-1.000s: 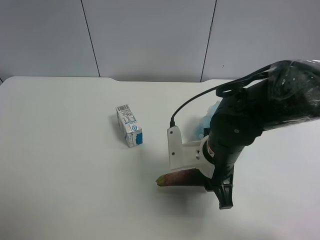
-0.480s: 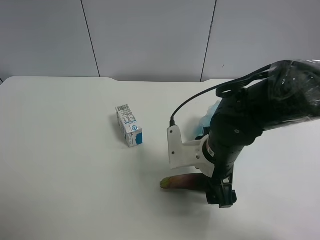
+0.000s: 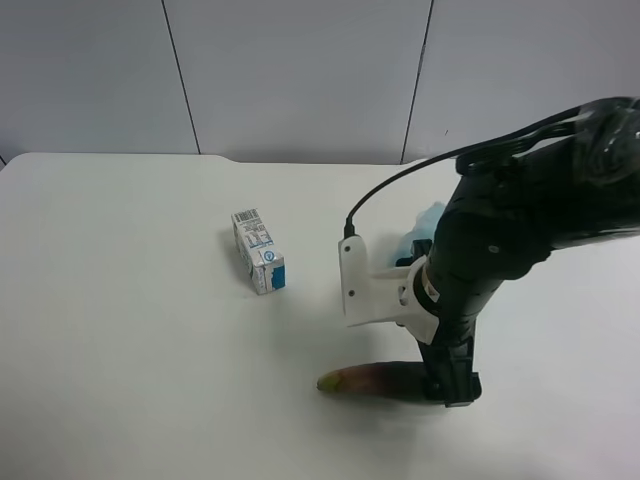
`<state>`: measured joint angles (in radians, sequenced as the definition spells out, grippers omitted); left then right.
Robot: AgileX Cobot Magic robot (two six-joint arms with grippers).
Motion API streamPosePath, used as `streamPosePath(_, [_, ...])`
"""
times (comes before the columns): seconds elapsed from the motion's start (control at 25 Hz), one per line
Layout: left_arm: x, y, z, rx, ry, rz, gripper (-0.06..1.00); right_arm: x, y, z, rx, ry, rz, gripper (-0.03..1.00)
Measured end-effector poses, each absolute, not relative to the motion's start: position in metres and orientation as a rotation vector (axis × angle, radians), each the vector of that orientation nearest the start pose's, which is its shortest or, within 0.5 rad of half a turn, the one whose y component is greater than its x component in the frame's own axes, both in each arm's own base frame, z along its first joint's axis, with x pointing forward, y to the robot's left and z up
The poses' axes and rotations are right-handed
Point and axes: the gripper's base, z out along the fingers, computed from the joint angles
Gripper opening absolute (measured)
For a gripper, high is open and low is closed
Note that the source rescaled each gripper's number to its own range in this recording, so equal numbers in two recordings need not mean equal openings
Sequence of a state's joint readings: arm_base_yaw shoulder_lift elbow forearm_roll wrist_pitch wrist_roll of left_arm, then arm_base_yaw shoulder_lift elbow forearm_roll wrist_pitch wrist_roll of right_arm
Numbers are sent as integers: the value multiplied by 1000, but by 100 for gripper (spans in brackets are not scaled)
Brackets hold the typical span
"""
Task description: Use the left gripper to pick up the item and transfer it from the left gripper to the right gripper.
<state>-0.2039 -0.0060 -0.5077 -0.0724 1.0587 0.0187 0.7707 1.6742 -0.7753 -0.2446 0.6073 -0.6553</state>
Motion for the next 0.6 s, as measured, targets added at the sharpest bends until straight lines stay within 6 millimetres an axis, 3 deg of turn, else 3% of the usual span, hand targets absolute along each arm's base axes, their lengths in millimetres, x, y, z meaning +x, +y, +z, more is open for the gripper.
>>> streamPosePath(0.32, [-8,-4,280,230,2019,-203,100,190,177,186,-1993,2064,-88,100])
streamPosePath(0.6, [-8,-4,280,230,2019,-203,100,165,164,245,-1822,2059,65,100])
